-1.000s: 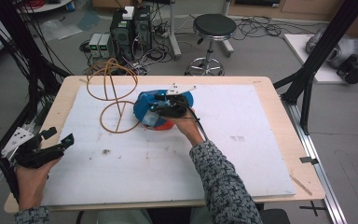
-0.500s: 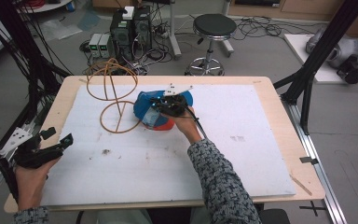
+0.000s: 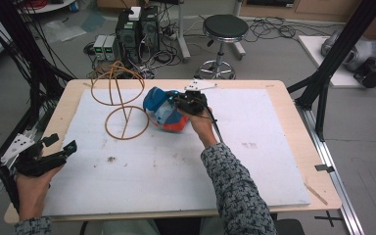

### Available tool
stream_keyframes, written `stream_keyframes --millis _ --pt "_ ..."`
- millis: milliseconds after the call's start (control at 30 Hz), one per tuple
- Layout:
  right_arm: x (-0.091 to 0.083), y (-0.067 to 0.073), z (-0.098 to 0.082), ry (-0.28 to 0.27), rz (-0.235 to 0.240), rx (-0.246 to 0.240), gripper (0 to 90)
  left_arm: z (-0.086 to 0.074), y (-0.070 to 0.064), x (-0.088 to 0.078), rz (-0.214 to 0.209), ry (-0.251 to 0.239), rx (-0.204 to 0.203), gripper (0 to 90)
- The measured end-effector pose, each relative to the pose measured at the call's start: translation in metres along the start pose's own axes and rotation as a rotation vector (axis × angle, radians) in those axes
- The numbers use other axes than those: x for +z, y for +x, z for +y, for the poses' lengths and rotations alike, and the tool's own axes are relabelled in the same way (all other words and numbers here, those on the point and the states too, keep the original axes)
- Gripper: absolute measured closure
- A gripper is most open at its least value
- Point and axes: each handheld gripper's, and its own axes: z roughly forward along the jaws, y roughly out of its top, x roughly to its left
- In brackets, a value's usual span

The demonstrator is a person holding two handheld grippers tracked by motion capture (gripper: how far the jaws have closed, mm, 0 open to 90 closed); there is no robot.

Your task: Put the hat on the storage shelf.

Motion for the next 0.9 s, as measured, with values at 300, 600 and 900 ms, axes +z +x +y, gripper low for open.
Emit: stream_keyframes --millis 300,600,900 --pt "-0.015 -0.013 0.011 -0.062 -0.05 0.039 88.4 0.001 0.001 -0.002 -0.001 -0.008 -0.001 21.3" --pt "-0.027 -0.02 0.029 -0.12 -0.081 0.043 88.5 0.0 0.0 0.0 -0.003 0.0 0.003 21.3" --pt "-0.033 -0.025 0.056 -0.161 -0.132 0.034 88.6 0.001 0.0 -0.001 -0.003 -0.007 0.0 21.3"
